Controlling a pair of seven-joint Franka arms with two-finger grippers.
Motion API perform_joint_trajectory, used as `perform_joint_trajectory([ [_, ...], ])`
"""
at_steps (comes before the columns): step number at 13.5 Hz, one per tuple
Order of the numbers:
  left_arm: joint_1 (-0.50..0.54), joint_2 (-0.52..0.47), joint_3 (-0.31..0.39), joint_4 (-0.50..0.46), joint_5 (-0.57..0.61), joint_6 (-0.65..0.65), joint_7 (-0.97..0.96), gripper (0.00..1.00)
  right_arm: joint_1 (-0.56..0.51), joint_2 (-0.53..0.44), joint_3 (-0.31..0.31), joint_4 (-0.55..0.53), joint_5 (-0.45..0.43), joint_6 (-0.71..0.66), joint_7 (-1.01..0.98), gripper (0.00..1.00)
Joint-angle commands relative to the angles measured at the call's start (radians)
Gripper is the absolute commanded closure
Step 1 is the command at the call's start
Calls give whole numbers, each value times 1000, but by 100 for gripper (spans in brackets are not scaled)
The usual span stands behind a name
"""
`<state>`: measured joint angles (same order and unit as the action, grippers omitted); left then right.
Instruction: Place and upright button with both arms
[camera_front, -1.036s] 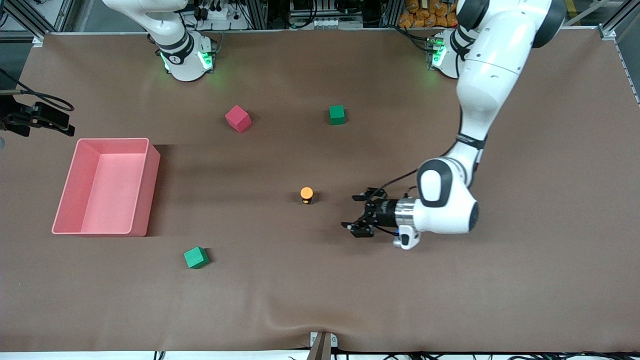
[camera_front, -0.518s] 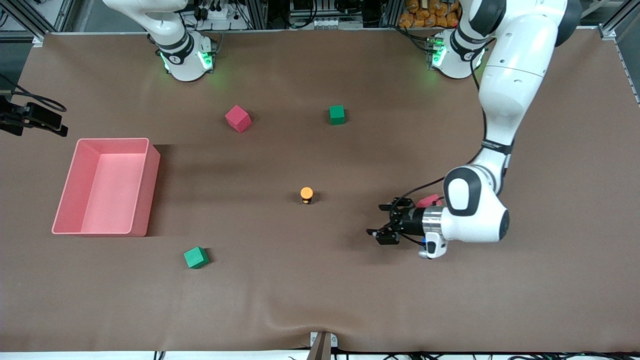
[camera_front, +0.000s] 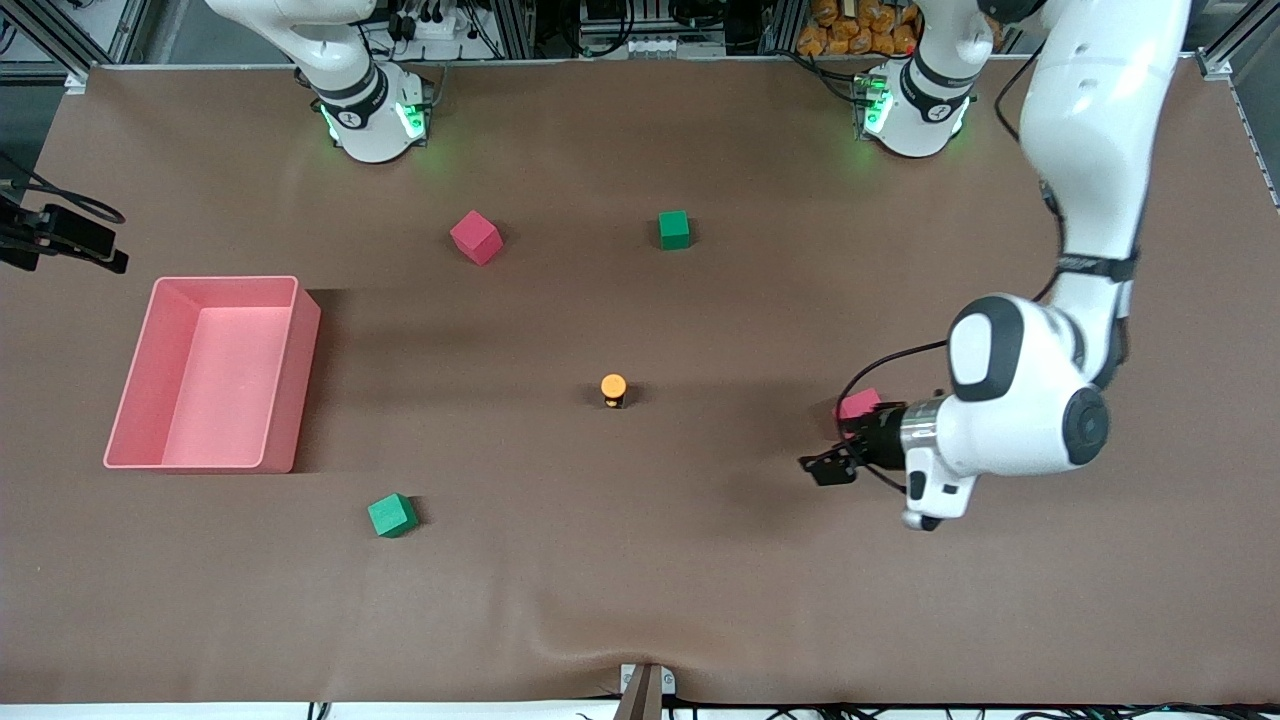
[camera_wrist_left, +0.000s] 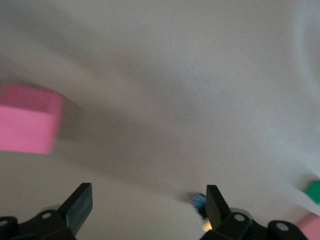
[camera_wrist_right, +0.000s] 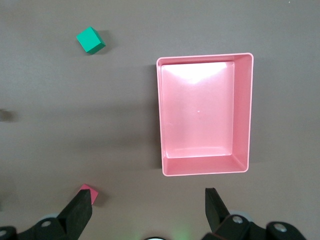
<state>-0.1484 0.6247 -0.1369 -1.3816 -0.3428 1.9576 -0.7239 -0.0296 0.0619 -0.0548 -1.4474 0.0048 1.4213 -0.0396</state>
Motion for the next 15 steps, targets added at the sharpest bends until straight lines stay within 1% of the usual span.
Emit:
perform_joint_trajectory([
  [1, 24, -106, -21, -28, 163, -72, 9, 0, -10, -1, 9, 12, 4, -5, 10, 0],
  [4, 85, -174, -72, -28, 237, -109, 20, 0, -9, -1, 9, 12, 6, -5, 10, 0],
  [6, 122, -207, -93, -30, 298, -124, 85, 0, -6, -1, 10, 12, 6, -5, 10, 0],
  [7, 139, -226, -95, -27, 301, -124, 119, 0, -7, -1, 10, 12, 6, -5, 10, 0],
  [9, 159, -279, -95, -30, 332, -127, 193, 0, -7, -1, 10, 12, 8, -5, 10, 0],
  [10, 170, -302, -92, -31, 365, -150, 217, 0, -4, 1, 10, 12, 8, -5, 10, 0],
  [12, 188, -361, -90, -33, 380, -186, 291, 0, -1, -1, 10, 10, 8, -7, 10, 0],
  [15, 185, -443, -43, -34, 380, -264, 400, 0, -1, -1, 10, 10, 8, -12, 10, 0],
])
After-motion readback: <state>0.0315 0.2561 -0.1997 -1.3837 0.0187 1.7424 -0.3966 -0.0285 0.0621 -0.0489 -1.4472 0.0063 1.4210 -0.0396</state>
